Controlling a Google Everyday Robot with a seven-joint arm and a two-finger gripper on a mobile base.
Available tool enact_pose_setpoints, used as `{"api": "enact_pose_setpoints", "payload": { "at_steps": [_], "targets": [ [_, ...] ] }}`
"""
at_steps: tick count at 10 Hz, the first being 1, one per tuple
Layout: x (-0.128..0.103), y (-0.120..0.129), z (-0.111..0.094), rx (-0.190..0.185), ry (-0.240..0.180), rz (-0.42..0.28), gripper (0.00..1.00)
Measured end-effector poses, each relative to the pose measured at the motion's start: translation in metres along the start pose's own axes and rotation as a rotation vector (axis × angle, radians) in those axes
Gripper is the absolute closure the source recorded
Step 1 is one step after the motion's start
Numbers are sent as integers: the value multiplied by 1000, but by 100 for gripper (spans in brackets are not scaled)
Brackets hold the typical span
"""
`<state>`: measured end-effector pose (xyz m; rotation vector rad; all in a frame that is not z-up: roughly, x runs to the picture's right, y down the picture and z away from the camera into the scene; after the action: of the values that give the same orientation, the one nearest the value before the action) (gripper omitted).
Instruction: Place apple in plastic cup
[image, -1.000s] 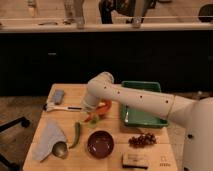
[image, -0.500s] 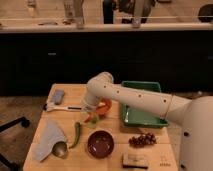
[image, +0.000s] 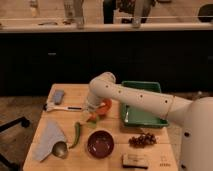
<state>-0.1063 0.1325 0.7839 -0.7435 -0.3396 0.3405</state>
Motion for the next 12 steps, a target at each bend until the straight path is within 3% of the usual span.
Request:
{"api": "enact_pose_setpoints", "payload": {
  "at_steps": [5,7,12],
  "targets": [
    [8,-4,0,0,-8,24,100],
    [7,-3,0,0,-8,22,95],
    [8,-4,0,0,-8,23,43]
  ]
}}
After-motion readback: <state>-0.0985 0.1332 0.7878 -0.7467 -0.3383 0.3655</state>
